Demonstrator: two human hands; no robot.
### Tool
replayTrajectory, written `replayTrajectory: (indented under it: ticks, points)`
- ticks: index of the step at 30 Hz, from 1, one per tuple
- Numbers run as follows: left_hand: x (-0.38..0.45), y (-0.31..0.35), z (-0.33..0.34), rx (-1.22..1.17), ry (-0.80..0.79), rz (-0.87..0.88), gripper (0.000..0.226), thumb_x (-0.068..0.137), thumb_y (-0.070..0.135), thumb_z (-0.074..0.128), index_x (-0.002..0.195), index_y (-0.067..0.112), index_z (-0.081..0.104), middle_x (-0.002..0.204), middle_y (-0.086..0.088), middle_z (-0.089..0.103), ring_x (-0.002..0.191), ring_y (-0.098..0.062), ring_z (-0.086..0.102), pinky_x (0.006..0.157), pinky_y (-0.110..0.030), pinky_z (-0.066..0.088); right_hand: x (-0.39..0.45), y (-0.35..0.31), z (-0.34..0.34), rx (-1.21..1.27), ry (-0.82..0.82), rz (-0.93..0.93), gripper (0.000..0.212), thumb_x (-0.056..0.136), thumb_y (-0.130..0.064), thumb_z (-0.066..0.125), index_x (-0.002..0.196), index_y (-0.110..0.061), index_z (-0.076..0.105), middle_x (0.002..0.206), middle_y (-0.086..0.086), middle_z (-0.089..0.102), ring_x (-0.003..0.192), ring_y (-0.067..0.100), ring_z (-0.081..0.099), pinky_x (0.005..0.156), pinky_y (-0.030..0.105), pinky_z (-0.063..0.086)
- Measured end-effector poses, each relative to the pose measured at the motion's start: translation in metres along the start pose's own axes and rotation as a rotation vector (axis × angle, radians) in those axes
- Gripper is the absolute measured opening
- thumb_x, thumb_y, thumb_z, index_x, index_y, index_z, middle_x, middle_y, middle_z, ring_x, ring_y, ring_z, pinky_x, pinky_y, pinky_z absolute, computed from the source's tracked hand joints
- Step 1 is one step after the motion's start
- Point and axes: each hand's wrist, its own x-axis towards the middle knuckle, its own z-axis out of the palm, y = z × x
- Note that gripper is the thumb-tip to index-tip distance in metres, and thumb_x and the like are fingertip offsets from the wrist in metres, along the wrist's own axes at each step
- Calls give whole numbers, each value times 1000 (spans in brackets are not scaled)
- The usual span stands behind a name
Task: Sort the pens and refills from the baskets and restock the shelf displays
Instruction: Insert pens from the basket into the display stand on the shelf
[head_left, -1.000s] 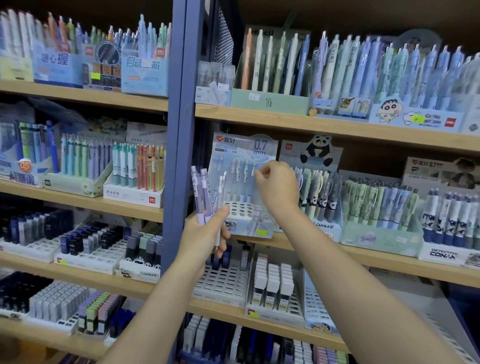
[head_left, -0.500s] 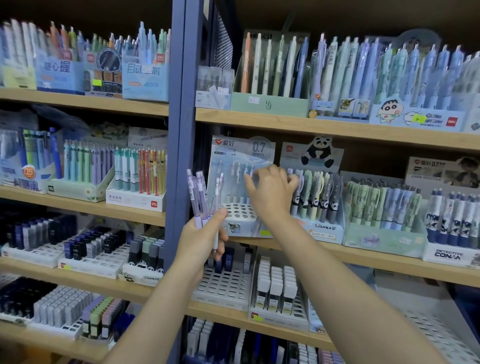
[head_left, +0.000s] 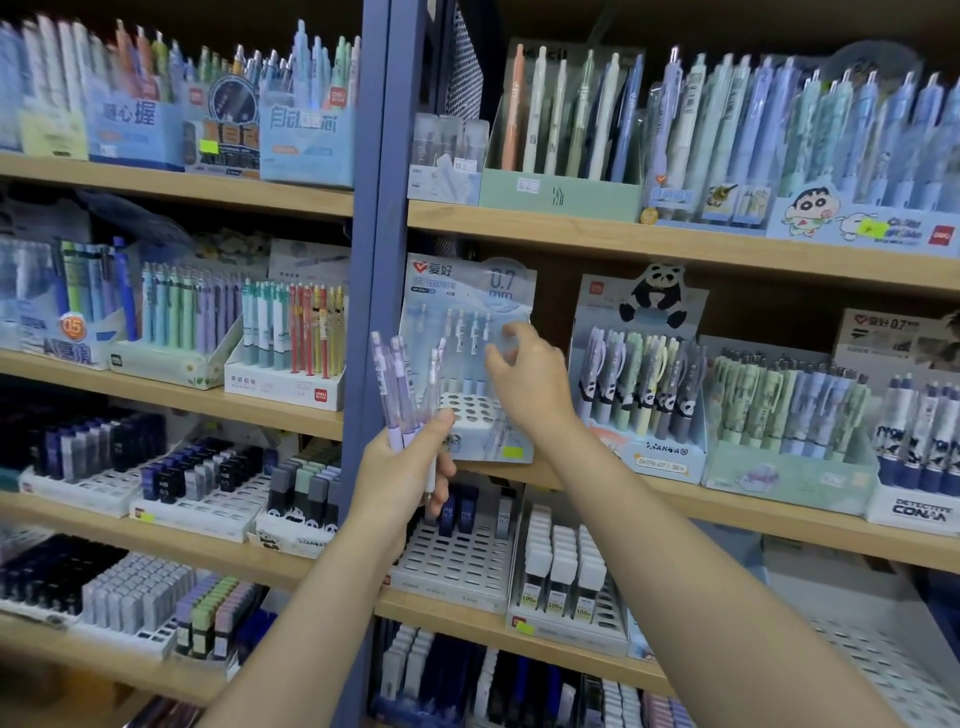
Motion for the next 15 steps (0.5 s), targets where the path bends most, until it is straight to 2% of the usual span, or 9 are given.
replayTrajectory:
  ticks: [4, 8, 11, 15]
  points:
    - [-1, 2, -2, -4, 13, -16, 43, 94, 42, 66, 107, 1, 67, 61, -6, 58, 43, -16, 46, 42, -26, 38, 11, -3, 5, 72, -50, 75, 27, 98, -39, 55, 110, -19, 66, 106, 1, 69, 106, 25, 59, 96, 48, 48]
    - [0, 3, -5, -12, 11, -13, 36, 94, 43, 66, 104, 8, 67, 62, -6, 59, 43, -16, 46, 42, -27, 38, 17, 1, 11, 99, -58, 118, 14, 94, -45, 60, 97, -32, 66, 98, -4, 72, 100, 23, 64, 97, 52, 47]
    - [1, 3, -8, -23, 7, -9, 35, 93, 44, 66, 111, 13, 68, 62, -6, 59, 43, -15, 47, 41, -27, 38, 20, 4, 14, 74, -54, 120, 18, 94, -43, 63, 98, -28, 71, 110, -4, 71, 109, 22, 62, 102, 51, 43]
    - [3, 2, -9, -26, -2, -4, 33, 94, 43, 66, 111, 15, 67, 63, -6, 60, 43, -15, 47, 41, -26, 38, 23, 6, 13, 9, -45, 95, 22, 96, -40, 60, 102, -25, 74, 108, -6, 72, 109, 21, 61, 105, 51, 40]
